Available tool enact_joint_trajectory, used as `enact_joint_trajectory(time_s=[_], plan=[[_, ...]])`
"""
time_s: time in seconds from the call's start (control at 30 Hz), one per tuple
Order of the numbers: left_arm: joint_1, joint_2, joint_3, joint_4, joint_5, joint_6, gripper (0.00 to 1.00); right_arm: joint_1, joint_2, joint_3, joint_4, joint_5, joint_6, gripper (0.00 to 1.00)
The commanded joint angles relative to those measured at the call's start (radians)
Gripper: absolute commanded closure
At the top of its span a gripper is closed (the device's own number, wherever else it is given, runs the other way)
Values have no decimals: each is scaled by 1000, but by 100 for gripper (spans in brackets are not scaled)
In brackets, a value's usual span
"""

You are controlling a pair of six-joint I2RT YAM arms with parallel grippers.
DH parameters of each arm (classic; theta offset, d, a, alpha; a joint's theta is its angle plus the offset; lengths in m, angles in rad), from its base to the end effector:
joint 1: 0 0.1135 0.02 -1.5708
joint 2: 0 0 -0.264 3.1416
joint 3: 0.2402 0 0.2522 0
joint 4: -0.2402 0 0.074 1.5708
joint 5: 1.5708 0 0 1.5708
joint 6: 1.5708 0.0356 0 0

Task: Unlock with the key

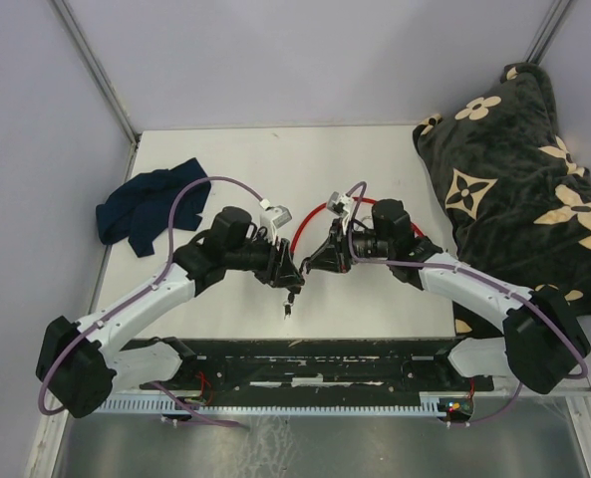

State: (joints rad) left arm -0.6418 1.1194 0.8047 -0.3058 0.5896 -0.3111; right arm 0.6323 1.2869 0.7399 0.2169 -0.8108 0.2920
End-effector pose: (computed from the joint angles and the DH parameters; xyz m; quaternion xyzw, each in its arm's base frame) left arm 0.1809 -0.1599 0.2721 0.2712 0.8174 -0.4303 0.2705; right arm 0.2104 0.1861 0.2588 -0.3526 0.6981 0.5254 0.3351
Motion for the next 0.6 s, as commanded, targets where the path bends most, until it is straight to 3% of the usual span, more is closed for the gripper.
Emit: enact_joint_trajectory(time_s=[0.0, 0.23, 0.57], plan=[[7, 53, -8, 110, -190, -79, 97, 20, 47, 1, 88, -17, 67, 85], [-1, 145, -6, 96, -360, -125, 97, 20, 138, -34, 190, 60, 159, 98], [-74, 364, 78, 35, -461, -198, 97, 20, 244, -50, 188, 183, 248, 98]])
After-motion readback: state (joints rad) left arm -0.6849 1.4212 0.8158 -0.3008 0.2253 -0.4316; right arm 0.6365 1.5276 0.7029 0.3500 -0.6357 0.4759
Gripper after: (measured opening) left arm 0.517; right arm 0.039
